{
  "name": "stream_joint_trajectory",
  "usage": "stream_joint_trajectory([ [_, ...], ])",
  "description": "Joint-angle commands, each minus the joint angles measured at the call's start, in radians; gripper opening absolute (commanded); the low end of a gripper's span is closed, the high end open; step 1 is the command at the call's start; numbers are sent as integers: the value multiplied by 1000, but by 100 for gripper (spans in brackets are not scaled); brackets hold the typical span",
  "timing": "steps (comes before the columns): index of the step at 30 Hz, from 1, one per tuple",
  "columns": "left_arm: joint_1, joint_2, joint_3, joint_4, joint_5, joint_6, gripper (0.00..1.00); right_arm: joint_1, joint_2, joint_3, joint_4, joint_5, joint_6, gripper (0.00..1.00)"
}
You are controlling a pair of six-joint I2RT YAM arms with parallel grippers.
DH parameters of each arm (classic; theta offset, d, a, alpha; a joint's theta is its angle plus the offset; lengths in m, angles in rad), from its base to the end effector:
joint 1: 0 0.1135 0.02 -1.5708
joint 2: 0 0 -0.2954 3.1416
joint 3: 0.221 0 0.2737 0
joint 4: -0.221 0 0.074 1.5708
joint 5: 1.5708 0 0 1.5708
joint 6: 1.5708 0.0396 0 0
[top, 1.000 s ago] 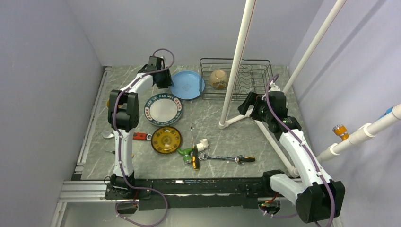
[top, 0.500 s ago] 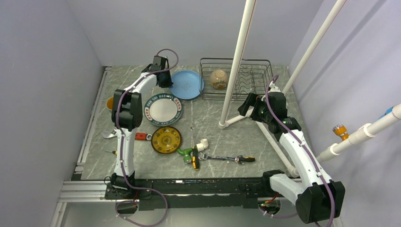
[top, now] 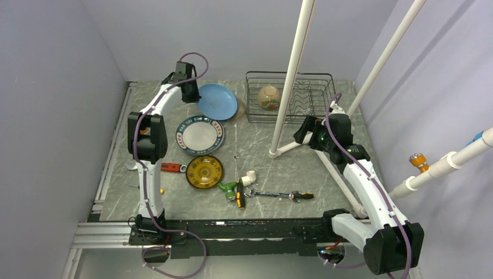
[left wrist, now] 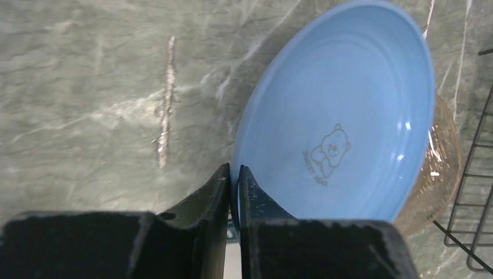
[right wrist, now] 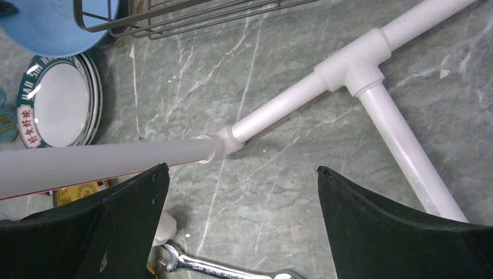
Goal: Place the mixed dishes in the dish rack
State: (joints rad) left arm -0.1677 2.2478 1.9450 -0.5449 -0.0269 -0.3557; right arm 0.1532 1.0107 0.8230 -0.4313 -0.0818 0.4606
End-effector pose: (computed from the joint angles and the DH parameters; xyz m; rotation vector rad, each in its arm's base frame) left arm 0.5454 -0.0913 0.2362 -0.2402 2.4167 -0.2061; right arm 0.2259 0.0381 0.3070 0.2937 2.2016 0.4324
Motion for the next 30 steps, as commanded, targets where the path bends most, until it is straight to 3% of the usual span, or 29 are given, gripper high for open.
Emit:
stream_joint_trajectory([
  [1,17,-155,-20,-48,-19,10,0,3,-22,5,-9,43,-20,100],
  [12,22,-517,-242,6,55,-36,0,1,23,75,-50,28,-18,100],
  [18,23,-683,-375,54,169,-57,0,0,45,154,-55,-16,-51,100],
  [25,22,-753,-482,162,372,-92,0,1,94,260,-36,-112,-71,100],
  [30,22,-761,-533,217,419,-82,0,1,142,357,-54,-95,-76,100],
])
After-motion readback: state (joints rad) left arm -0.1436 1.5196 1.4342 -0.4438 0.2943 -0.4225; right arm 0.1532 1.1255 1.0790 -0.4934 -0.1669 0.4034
